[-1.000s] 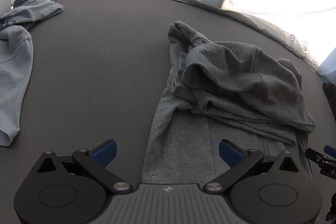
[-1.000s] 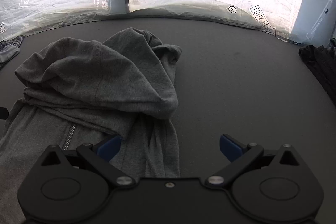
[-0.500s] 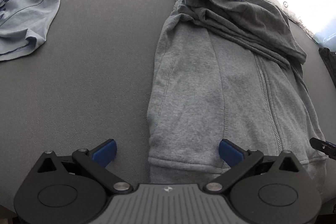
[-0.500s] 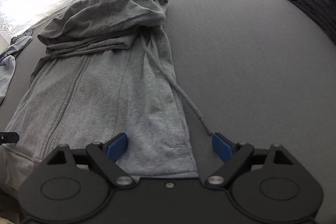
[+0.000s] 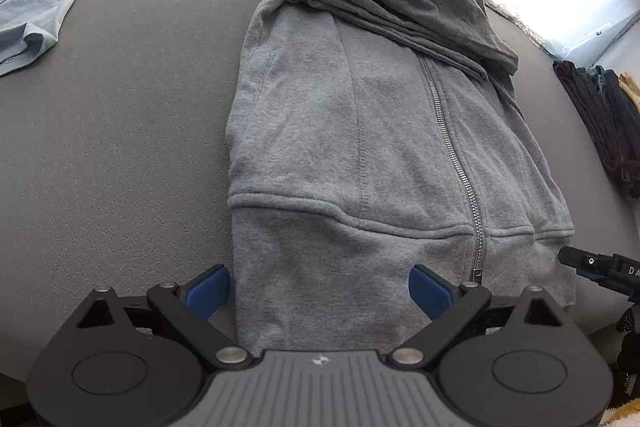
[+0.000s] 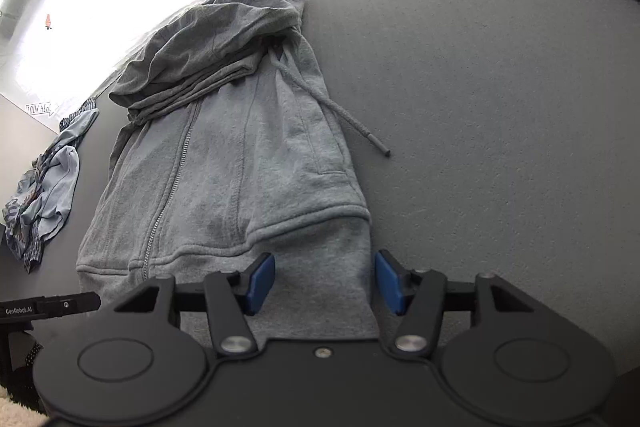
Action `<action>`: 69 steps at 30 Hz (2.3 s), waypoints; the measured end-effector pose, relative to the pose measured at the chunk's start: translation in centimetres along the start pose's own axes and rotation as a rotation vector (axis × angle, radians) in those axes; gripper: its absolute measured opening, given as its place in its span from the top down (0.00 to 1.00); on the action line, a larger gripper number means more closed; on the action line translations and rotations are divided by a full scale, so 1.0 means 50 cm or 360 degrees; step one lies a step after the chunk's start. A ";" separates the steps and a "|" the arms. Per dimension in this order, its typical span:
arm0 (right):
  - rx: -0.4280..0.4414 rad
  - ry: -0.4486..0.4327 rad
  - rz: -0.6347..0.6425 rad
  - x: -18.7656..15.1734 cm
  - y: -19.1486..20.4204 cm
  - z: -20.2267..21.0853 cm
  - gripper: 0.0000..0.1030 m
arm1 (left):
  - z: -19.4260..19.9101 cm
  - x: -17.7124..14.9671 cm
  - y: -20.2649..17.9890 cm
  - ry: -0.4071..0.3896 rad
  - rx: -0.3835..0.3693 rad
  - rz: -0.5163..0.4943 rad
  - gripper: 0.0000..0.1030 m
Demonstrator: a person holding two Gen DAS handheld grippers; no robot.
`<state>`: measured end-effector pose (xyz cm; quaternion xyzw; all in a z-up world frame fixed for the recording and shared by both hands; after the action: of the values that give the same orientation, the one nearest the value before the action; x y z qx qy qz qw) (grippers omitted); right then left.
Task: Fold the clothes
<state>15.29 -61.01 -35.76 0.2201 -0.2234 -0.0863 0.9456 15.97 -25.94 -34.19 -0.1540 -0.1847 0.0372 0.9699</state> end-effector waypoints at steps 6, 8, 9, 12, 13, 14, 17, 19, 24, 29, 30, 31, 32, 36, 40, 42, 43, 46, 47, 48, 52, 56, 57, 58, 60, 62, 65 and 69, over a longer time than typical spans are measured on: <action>0.0183 0.0059 -0.0264 -0.014 -0.014 -0.011 0.79 | 0.008 0.013 0.012 -0.0046 -0.0118 0.0162 0.45; 0.0207 0.0073 -0.0300 -0.014 -0.018 -0.013 0.85 | 0.011 0.020 0.012 -0.0060 -0.0141 0.0186 0.47; 0.0229 0.0085 -0.0323 -0.013 -0.018 -0.014 0.89 | 0.013 0.025 0.011 -0.0069 -0.0151 0.0191 0.60; 0.0395 0.0086 -0.0458 0.001 -0.009 -0.012 0.92 | 0.020 0.040 0.006 -0.0096 -0.0182 0.0206 0.89; 0.0449 0.0070 -0.0486 0.008 -0.004 -0.008 0.93 | 0.023 0.045 0.005 -0.0105 -0.0193 0.0211 0.90; 0.0483 0.0056 -0.0497 0.018 0.002 -0.002 0.93 | 0.025 0.050 0.003 -0.0114 -0.0203 0.0217 0.90; 0.0589 0.0004 -0.0569 0.053 0.015 0.017 0.93 | 0.056 0.085 -0.013 -0.0206 -0.0265 0.0223 0.91; 0.0696 -0.0080 -0.0684 0.089 0.020 0.038 0.93 | 0.086 0.119 -0.028 -0.0302 -0.0330 0.0231 0.91; 0.0945 -0.0295 -0.0919 0.188 0.029 0.078 0.94 | 0.140 0.212 -0.038 -0.0508 -0.0462 0.0366 0.91; 0.1113 -0.0417 -0.1069 0.262 0.038 0.086 0.95 | 0.166 0.290 -0.033 -0.0660 -0.0548 0.0482 0.91; 0.1128 -0.0433 -0.1090 0.274 0.039 0.084 0.95 | 0.167 0.302 -0.033 -0.0677 -0.0549 0.0488 0.91; 0.1142 -0.0446 -0.1109 0.284 0.039 0.082 0.95 | 0.167 0.315 -0.032 -0.0693 -0.0551 0.0495 0.91; 0.1155 -0.0456 -0.1126 0.293 0.038 0.079 0.95 | 0.167 0.329 -0.032 -0.0705 -0.0560 0.0504 0.91; 0.1169 -0.0475 -0.1138 0.333 0.047 0.060 0.95 | 0.164 0.374 -0.033 -0.0734 -0.0573 0.0507 0.91; 0.1182 -0.0489 -0.1132 0.379 0.054 0.042 0.95 | 0.151 0.416 -0.026 -0.0749 -0.0574 0.0511 0.91; 0.1189 -0.0488 -0.1136 0.404 0.058 0.025 0.96 | 0.140 0.439 -0.014 -0.0758 -0.0572 0.0541 0.91; 0.1189 -0.0485 -0.1136 0.419 0.061 0.013 0.96 | 0.134 0.449 -0.008 -0.0760 -0.0569 0.0557 0.91; 0.1167 -0.0462 -0.1129 0.471 0.057 -0.028 0.96 | 0.104 0.481 0.012 -0.0753 -0.0565 0.0613 0.91; 0.1156 -0.0450 -0.1131 0.488 0.055 -0.045 0.96 | 0.092 0.492 0.019 -0.0747 -0.0563 0.0632 0.91; 0.1145 -0.0438 -0.1135 0.503 0.055 -0.061 0.96 | 0.080 0.502 0.025 -0.0739 -0.0559 0.0654 0.91; 0.1084 -0.0370 -0.1183 0.565 0.053 -0.133 0.96 | 0.015 0.547 0.055 -0.0679 -0.0541 0.0779 0.91; 0.1016 -0.0308 -0.1165 0.631 0.060 -0.203 0.96 | -0.044 0.590 0.081 -0.0640 -0.0482 0.0810 0.91; 0.0998 -0.0301 -0.1162 0.641 0.065 -0.217 0.95 | -0.055 0.602 0.092 -0.0639 -0.0461 0.0833 0.91; 0.0972 -0.0299 -0.1155 0.651 0.069 -0.228 0.92 | -0.059 0.616 0.105 -0.0665 -0.0440 0.0869 0.92; 0.0897 -0.0292 -0.1100 0.666 0.075 -0.240 0.86 | -0.055 0.644 0.134 -0.0751 -0.0418 0.0933 0.90; 0.0833 -0.0332 -0.1018 0.679 0.079 -0.235 0.74 | -0.039 0.664 0.157 -0.0816 -0.0405 0.0957 0.85; 0.0719 -0.0409 -0.0880 0.689 0.078 -0.210 0.59 | -0.024 0.681 0.162 -0.0822 -0.0264 0.0824 0.75; 0.0497 -0.0420 -0.0649 0.672 0.076 -0.189 0.58 | -0.044 0.664 0.115 -0.0706 -0.0057 0.0495 0.61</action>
<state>49.64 -62.87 -28.69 0.3903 -0.3064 -0.2671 0.8261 47.53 -16.85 -26.43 -0.1858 -0.3674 0.2154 0.8855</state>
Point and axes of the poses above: each gripper's, at about its wrist camera, not at the fingertips, and z roughly against the way its jaws point, y to its left, x to its top, the point moved 10 cm from there along -z, roughly the way its jaws point, and after that the axes turned 2 degrees about y, right-handed, at the moved point
